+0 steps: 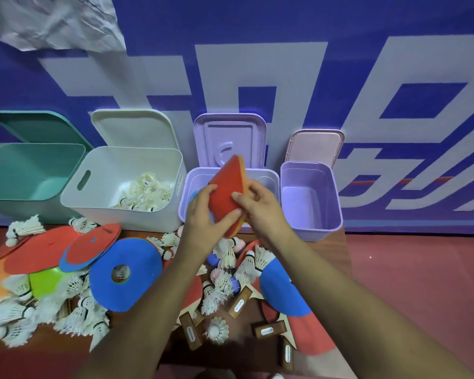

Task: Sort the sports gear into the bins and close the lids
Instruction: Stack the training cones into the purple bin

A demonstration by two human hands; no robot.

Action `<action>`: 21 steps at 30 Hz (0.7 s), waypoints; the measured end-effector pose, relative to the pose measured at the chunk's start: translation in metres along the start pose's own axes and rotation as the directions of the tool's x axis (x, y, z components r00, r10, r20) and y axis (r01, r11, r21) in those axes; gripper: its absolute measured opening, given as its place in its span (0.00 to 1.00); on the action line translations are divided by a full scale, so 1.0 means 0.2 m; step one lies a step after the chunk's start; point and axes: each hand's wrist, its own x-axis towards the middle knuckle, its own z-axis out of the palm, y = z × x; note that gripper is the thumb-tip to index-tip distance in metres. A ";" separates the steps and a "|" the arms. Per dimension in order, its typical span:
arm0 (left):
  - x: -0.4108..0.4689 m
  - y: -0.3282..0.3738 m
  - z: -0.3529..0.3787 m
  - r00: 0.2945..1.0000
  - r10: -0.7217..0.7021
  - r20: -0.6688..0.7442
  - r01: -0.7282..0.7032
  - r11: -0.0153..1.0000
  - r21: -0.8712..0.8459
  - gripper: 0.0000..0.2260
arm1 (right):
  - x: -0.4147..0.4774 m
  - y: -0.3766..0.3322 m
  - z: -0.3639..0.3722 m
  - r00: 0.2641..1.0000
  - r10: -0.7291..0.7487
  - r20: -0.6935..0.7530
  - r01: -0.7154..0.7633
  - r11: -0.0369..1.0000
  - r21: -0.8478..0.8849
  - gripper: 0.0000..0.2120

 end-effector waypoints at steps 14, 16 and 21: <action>0.50 -0.43 0.30 0.864 -0.159 0.478 0.026 0.962 0.272 0.39 | 0.46 0.30 -0.23 0.838 0.215 -0.502 -0.302 0.949 -0.097 0.10; 0.51 -0.47 0.35 0.857 -0.161 0.489 0.019 0.959 0.284 0.39 | 0.49 0.30 -0.25 0.873 0.118 -0.474 -0.329 0.859 -0.392 0.13; 0.52 -0.58 0.43 0.829 -0.172 0.532 -0.018 0.943 0.332 0.38 | 0.48 0.28 -0.30 0.934 -0.022 -0.356 -0.295 0.511 -0.807 0.10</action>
